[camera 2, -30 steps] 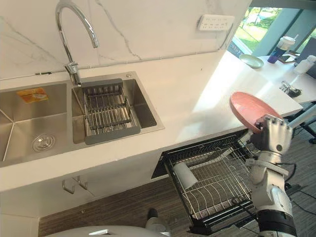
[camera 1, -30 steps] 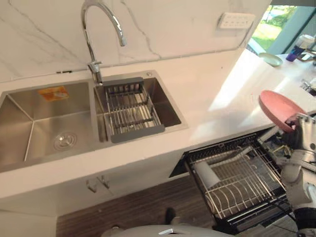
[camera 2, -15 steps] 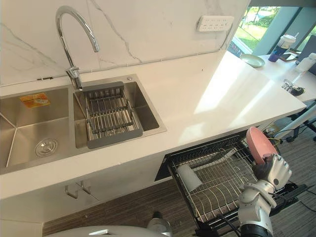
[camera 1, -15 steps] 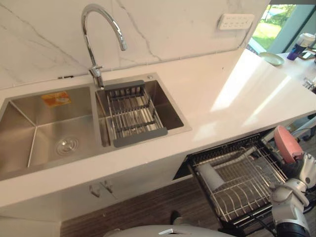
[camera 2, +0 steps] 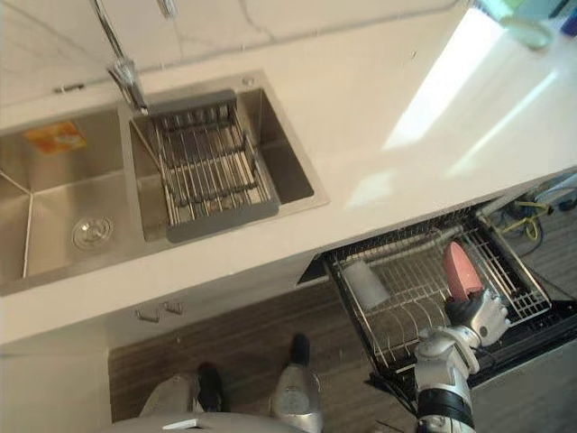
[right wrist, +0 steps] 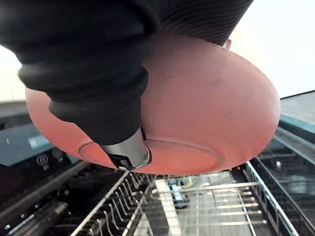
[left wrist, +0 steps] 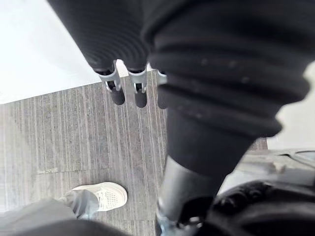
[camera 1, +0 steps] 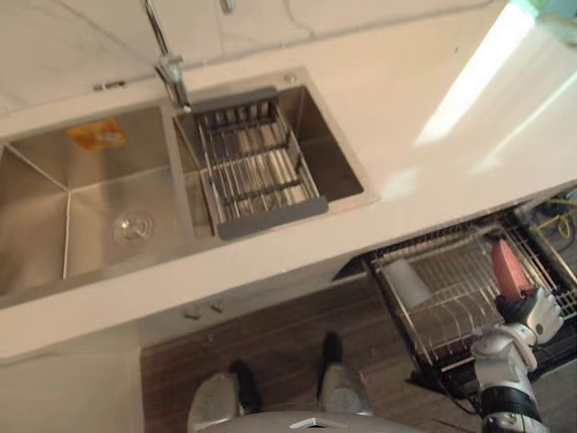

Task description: Walk over to the sink, pick up the cup, carry it to the dishwasher, place the cup inside the dishwasher, then close the dishwasher door

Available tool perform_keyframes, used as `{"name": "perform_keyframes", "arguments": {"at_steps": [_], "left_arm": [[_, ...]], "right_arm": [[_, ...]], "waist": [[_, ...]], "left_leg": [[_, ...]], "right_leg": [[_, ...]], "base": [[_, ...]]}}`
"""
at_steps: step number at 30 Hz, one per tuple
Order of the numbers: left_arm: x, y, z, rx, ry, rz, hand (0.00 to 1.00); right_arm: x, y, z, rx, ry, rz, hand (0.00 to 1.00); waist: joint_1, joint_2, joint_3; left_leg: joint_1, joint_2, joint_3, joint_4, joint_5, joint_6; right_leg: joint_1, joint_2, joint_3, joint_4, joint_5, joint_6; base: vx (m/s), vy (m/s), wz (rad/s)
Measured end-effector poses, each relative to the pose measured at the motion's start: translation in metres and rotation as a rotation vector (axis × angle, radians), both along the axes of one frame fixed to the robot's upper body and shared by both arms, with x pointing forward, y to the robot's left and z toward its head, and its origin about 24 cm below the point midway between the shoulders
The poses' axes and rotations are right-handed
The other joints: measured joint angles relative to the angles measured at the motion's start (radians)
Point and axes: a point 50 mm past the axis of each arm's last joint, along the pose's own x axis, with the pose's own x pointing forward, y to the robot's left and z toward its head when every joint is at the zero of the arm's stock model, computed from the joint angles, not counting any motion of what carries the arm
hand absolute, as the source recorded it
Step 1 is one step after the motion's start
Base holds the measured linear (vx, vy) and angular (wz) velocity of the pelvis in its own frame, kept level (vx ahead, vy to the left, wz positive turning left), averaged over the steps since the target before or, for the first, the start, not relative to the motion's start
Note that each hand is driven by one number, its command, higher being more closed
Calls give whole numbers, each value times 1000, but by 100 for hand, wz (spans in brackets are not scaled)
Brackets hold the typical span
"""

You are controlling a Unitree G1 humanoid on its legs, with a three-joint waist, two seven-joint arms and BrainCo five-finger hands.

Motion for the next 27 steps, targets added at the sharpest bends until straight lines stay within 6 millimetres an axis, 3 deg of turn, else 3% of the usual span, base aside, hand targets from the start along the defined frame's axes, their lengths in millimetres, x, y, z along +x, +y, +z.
{"name": "perform_keyframes", "arguments": {"at_steps": [4,6,8,12,17,18,27], "left_arm": [[19,2,3,7,-51,-10,0],[26,2,4,5,-68,-11,0],[37,3,5,4,-90,-27,0],[47,-2,7,-15,-126,-19,0],[50,-10,6,-52,-142,-20,0],[48,-10,5,-62,-136,-15,0],[49,-14,5,-81,-154,-22,0]], "right_arm": [[25,11,4,0,17,77,100],[38,11,11,-23,40,114,100],[49,4,24,-58,40,123,100],[59,-8,37,-47,45,64,100],[50,-33,45,-59,86,-49,100],[49,-37,50,-77,74,-71,0],[35,-61,65,-33,4,-216,0]], "waist": [[23,1,56],[24,13,72],[23,42,95],[26,84,120],[33,118,139],[30,122,141],[21,126,143]], "left_leg": [[-41,22,39,52,-23,4],[-56,24,51,69,-25,7],[-97,24,50,84,-27,10],[-153,24,47,97,-22,18],[-178,-5,42,56,6,28],[-181,-16,42,40,14,28],[-202,-36,20,15,27,29]], "right_leg": [[-54,12,27,-3,39,5],[-77,10,26,-2,49,3],[-116,7,27,5,57,3],[-173,6,29,12,66,-1],[-210,-11,30,7,70,-3],[-220,-17,33,6,70,-7],[-234,-19,34,-28,98,-2]], "base": [[-39,29,-33],[-46,21,-27],[-68,4,-3],[-86,-22,1],[-75,-27,7],[-56,-16,2],[-15,-6,1]]}}
